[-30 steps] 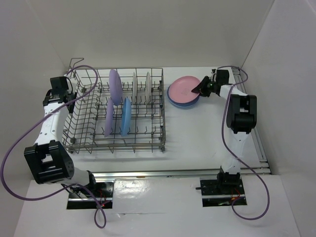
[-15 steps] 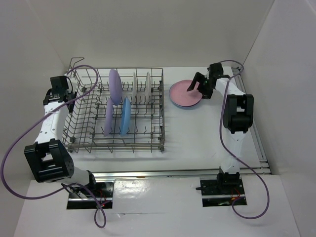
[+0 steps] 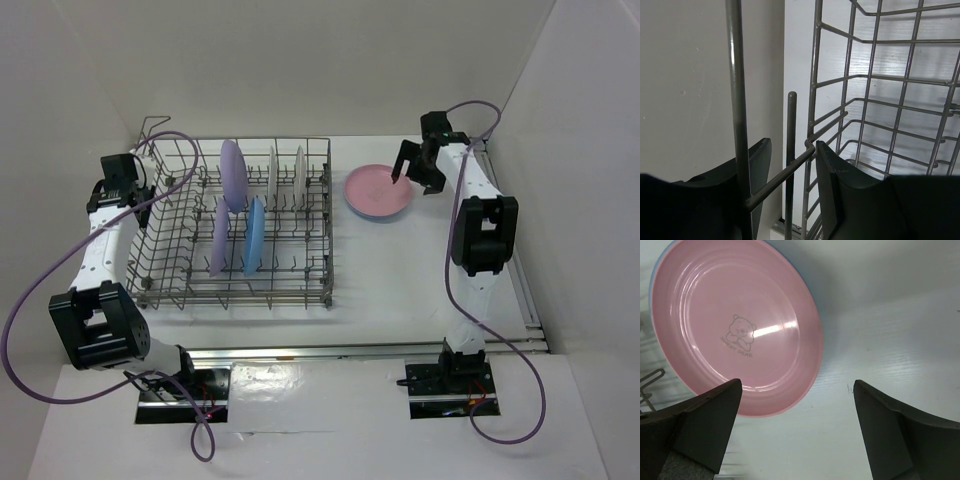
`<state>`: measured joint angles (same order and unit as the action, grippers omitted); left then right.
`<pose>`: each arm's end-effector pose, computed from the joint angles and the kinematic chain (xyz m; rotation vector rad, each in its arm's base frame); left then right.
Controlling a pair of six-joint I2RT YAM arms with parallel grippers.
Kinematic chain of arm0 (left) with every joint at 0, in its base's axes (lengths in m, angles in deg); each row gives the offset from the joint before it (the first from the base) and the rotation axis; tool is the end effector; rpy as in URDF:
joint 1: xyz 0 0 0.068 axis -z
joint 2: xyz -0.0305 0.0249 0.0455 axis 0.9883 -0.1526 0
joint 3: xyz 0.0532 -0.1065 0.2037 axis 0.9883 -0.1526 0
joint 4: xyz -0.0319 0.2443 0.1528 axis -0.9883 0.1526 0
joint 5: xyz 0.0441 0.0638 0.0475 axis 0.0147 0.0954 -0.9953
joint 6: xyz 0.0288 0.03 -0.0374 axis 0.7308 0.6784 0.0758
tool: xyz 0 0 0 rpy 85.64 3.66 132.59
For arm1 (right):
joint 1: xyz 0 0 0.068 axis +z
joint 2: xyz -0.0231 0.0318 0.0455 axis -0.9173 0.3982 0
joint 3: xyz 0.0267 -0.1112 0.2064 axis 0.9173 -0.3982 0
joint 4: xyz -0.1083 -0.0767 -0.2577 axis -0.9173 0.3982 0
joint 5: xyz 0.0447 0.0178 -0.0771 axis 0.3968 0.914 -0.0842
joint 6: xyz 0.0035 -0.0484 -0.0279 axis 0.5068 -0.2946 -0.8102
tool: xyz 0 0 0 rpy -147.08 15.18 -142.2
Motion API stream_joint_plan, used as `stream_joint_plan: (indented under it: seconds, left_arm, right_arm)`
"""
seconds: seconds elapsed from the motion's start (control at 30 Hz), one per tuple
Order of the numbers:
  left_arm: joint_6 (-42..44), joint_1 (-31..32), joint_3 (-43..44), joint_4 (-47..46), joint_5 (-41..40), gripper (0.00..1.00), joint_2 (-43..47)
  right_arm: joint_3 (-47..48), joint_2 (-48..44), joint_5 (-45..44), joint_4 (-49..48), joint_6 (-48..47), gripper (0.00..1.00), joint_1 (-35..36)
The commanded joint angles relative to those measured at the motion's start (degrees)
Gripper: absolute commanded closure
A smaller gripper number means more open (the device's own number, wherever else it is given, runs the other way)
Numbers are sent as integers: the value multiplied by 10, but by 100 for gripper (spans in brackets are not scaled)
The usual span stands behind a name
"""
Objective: Unload the plates from the dish rack
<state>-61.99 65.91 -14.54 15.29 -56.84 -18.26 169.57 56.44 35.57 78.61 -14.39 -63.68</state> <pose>0.3388 0.1056 0.2629 -0.0547 2.3668 0.6906 0.4782 0.0238 0.2028 0.4015 2.5997 0.1397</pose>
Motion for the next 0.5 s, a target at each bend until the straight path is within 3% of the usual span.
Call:
stream_joint_plan:
  seconds: [0.0,0.13,0.23,0.27,0.37,0.4,0.47]
  left_arm:
    - [5,-2,8,-16,42,47,-14]
    - [5,-2,8,-16,42,47,-14]
    - [-1,-2,8,-16,42,47,-14]
    - [-1,-2,8,-16,42,47,-14]
    - [-7,-2,15,-9,42,46,-14]
    - [-7,-2,15,-9,42,46,-14]
    - [-7,-2,15,-9,36,46,-14]
  right_arm:
    - [7,-40,-16,10,-13,0,3]
    - [-31,-35,31,-23,-13,5,3]
    - [-102,-85,49,-73,-19,28,18]
    - [-127,-106,38,-92,-24,41,27]
    - [-208,-177,11,-147,-29,59,52]
    - [-219,-184,11,-147,-29,70,60]
    - [-225,-174,11,-138,-29,76,60]
